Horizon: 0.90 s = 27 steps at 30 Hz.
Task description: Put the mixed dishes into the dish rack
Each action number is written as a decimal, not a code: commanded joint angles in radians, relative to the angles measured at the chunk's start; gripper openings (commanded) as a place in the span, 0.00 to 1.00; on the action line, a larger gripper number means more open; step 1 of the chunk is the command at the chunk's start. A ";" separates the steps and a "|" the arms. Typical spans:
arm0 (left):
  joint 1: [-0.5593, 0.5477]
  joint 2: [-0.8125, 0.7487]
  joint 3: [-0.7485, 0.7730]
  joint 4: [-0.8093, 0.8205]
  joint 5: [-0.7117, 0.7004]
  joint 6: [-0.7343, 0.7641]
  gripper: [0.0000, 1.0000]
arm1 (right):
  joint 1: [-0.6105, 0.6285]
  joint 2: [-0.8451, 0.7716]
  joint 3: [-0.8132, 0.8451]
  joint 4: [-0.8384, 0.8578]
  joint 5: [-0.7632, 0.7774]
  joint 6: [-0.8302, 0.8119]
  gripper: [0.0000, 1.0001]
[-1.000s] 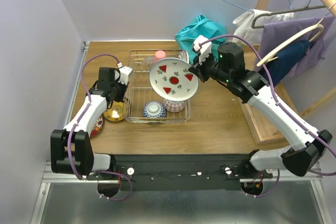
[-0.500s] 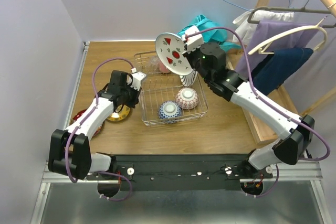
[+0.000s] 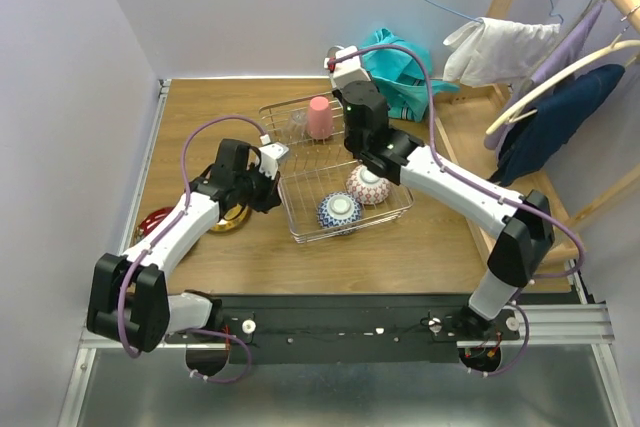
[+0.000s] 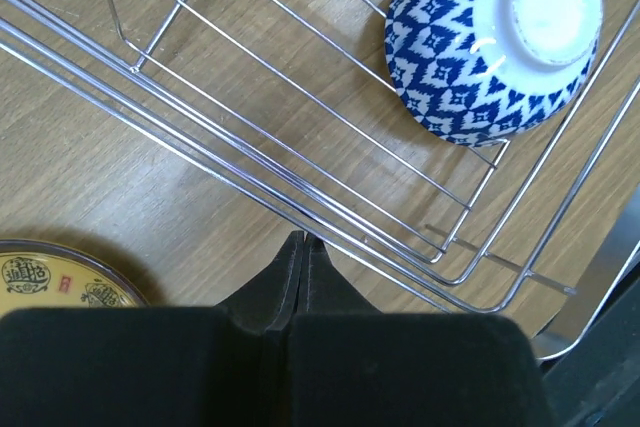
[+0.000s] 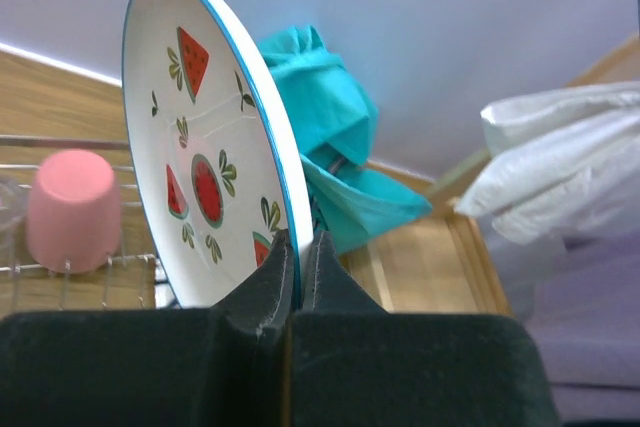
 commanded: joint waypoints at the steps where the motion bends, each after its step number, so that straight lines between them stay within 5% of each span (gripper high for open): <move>1: -0.011 -0.037 -0.018 0.040 -0.002 -0.062 0.07 | 0.007 0.035 0.128 -0.044 0.175 0.104 0.00; 12: 0.007 -0.053 0.017 -0.075 -0.108 -0.047 0.45 | 0.007 0.085 0.125 -0.095 0.156 0.131 0.00; 27: 0.263 -0.023 0.082 -0.076 -0.102 0.025 0.48 | 0.007 0.191 0.141 -0.124 0.217 0.200 0.01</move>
